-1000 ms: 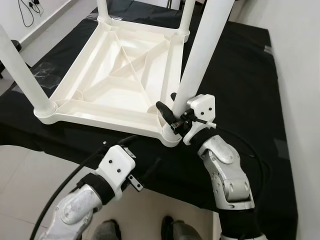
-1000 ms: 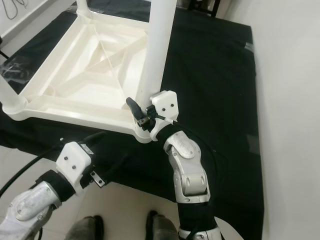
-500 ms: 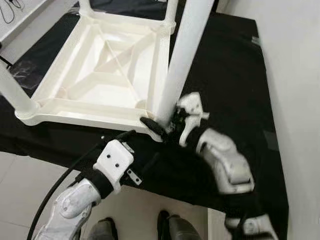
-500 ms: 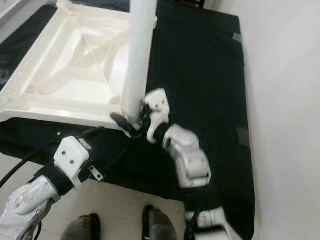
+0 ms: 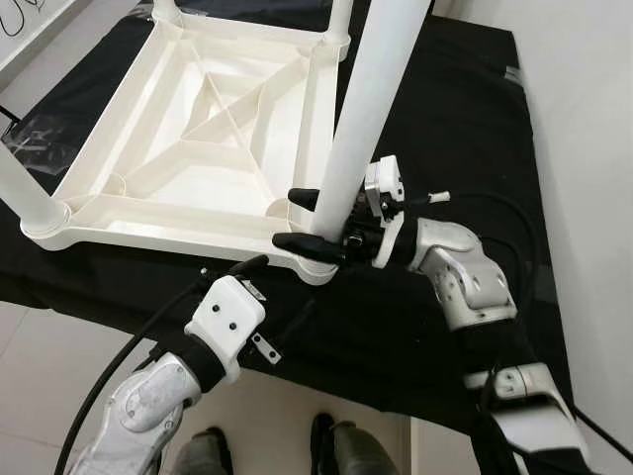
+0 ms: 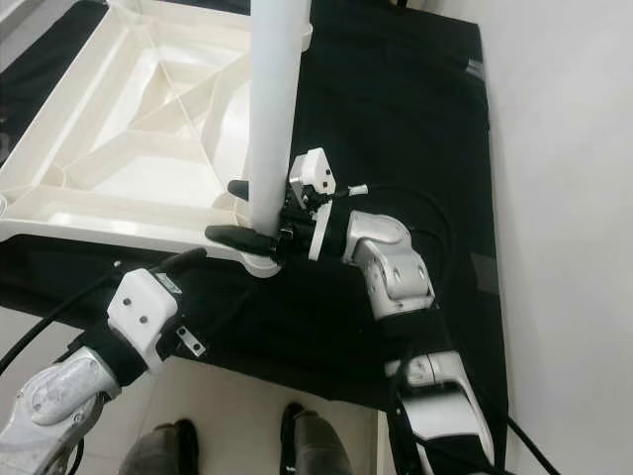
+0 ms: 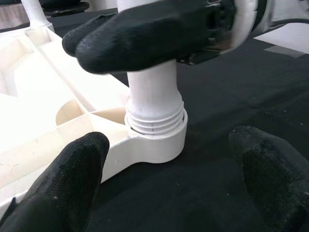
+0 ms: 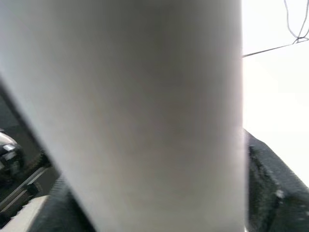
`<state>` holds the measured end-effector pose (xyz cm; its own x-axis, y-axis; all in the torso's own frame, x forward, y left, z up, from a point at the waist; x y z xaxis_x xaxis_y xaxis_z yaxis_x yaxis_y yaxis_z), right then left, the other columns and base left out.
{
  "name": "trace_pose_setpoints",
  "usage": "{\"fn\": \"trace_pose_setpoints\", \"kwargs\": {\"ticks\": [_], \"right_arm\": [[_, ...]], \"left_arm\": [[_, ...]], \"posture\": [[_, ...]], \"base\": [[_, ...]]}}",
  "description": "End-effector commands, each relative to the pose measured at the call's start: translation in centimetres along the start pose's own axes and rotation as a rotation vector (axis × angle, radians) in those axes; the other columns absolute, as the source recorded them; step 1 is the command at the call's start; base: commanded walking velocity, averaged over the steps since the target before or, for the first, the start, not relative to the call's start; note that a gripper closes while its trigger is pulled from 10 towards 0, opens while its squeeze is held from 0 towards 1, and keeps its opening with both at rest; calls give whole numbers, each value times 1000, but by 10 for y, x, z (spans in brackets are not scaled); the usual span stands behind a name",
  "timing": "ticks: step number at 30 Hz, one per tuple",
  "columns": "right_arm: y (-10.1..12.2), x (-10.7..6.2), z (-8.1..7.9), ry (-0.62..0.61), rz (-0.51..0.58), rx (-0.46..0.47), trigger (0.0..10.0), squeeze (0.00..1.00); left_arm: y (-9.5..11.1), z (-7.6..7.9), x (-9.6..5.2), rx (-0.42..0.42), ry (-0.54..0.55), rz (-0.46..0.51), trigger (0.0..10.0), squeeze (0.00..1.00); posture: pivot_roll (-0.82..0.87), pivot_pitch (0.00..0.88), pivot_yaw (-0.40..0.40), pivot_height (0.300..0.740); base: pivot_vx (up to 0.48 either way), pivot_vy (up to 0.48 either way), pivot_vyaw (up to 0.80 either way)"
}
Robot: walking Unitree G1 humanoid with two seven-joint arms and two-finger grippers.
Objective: Building children table
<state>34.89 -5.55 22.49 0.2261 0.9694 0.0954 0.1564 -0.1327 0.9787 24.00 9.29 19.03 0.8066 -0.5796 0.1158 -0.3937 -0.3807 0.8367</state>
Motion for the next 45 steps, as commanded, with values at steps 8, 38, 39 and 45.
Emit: {"fn": "trace_pose_setpoints", "kwargs": {"ticks": [8, 38, 39, 45], "right_arm": [[4, -13, 12, 3, 12, -16, 0, 0], [-64, -27, 14, -880, -45, -32, 10000, 0], [-61, -25, 14, -871, -36, -30, 10000, 329], [-20, 5, 2, -541, 83, -40, 10000, 1000]], "left_arm": [[-1, 7, -2, -3, -22, -8, 10000, 0], [-2, 11, -2, -21, -55, -3, 10000, 0], [-1, 10, -2, -21, -55, -3, 10000, 0], [-1, 10, -1, -20, -53, 0, 10000, 0]], "posture": [[135, 244, -132, 740], [76, 261, -112, 740], [75, 260, -112, 740], [79, 257, -113, 740]], "base": [[0, 0, 0], [0, 0, 0], [0, 0, 0], [0, 0, 0]]}}
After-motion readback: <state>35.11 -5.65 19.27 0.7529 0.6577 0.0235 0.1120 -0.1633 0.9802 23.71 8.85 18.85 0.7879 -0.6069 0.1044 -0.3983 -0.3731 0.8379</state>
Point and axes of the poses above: a point about 5 cm out from each wrist's last joint towards the gripper, its own x axis pointing out of the wrist towards the gripper, its own y axis along the axis of the wrist's last joint, z = x × y, the point moved 4 cm from there along x, pointing out of the wrist towards the gripper, and after that the axes turned 15 degrees about x, right-handed, at the moved point
